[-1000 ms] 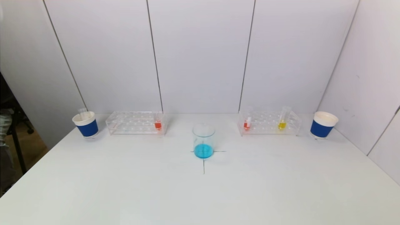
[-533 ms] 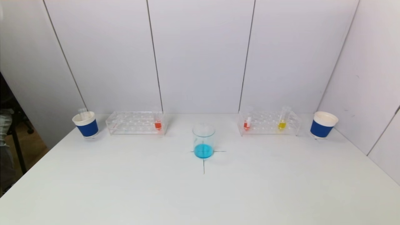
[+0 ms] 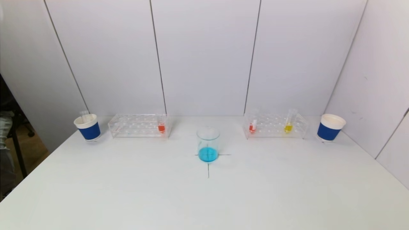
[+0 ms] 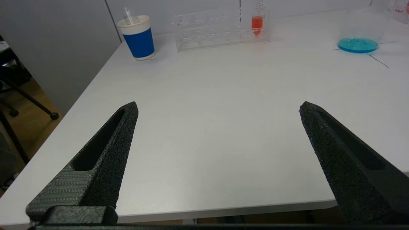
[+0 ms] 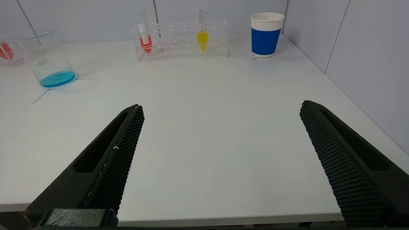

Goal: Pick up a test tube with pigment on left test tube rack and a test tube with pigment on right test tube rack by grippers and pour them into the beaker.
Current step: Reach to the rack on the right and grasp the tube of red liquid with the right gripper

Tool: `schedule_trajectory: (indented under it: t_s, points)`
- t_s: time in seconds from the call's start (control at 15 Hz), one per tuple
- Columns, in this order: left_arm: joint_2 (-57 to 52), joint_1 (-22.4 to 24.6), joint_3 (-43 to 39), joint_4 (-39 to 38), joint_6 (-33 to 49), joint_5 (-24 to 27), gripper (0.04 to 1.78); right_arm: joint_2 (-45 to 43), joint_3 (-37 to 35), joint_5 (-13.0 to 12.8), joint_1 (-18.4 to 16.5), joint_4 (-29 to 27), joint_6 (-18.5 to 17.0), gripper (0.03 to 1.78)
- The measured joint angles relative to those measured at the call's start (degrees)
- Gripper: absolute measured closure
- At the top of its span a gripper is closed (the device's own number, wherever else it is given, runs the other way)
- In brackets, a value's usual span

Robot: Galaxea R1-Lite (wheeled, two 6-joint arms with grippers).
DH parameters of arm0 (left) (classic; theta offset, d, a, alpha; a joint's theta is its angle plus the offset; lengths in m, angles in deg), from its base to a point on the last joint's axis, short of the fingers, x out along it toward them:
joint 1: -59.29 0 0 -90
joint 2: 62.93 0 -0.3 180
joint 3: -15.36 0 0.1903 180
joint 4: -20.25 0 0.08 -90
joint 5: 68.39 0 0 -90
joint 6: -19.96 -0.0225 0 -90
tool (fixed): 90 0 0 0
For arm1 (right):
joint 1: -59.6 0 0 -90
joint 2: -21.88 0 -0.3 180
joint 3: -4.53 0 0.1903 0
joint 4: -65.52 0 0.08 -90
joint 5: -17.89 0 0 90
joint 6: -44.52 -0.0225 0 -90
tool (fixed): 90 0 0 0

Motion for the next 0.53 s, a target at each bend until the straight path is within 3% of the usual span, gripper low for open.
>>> schedule_trajectory:
  t_s: [0.53]
  points:
    - [-0.02, 0.00, -0.57, 0.40, 6.47, -0.96, 0.06, 0.00, 0.00, -0.02, 0.02, 0.02, 0.00, 0.04]
